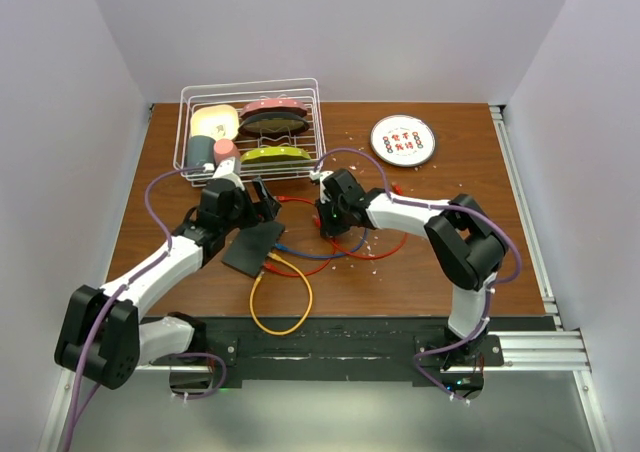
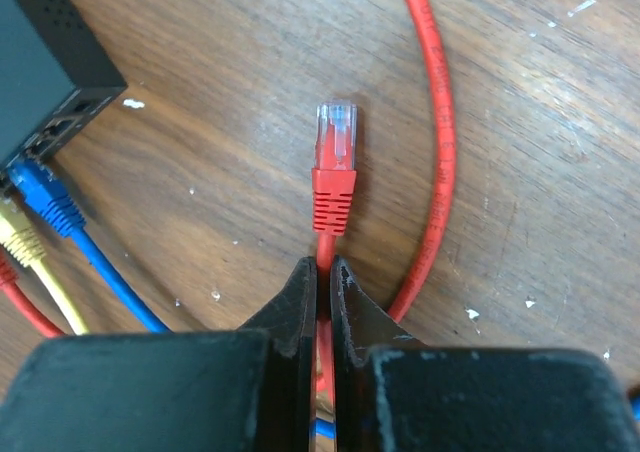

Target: Insert the plug into the switch port

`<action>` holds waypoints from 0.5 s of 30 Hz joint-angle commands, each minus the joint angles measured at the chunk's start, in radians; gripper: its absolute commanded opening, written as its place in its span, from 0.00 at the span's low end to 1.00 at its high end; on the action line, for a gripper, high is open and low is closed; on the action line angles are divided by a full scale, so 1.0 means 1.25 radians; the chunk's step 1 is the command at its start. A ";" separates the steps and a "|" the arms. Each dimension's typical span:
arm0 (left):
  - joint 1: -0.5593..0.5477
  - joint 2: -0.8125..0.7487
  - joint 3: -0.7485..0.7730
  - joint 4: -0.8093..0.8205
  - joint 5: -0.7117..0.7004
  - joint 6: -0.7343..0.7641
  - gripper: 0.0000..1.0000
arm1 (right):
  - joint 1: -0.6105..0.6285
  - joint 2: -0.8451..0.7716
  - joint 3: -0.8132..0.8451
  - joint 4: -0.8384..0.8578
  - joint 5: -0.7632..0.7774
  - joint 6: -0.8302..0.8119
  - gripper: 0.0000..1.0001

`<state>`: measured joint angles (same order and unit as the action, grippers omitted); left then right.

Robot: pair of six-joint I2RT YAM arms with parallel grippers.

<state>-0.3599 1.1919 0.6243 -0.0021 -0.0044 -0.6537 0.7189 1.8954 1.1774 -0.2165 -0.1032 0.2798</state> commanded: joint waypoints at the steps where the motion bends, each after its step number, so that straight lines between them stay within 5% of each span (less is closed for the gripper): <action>1: 0.006 -0.036 -0.004 0.102 0.092 0.041 0.91 | 0.000 -0.078 -0.034 0.053 -0.086 -0.059 0.00; 15: 0.007 -0.063 -0.044 0.327 0.370 0.047 0.87 | 0.002 -0.268 -0.120 0.217 -0.370 -0.117 0.00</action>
<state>-0.3599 1.1290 0.5758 0.2783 0.3313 -0.6308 0.7193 1.6062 1.0225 -0.0296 -0.4480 0.1566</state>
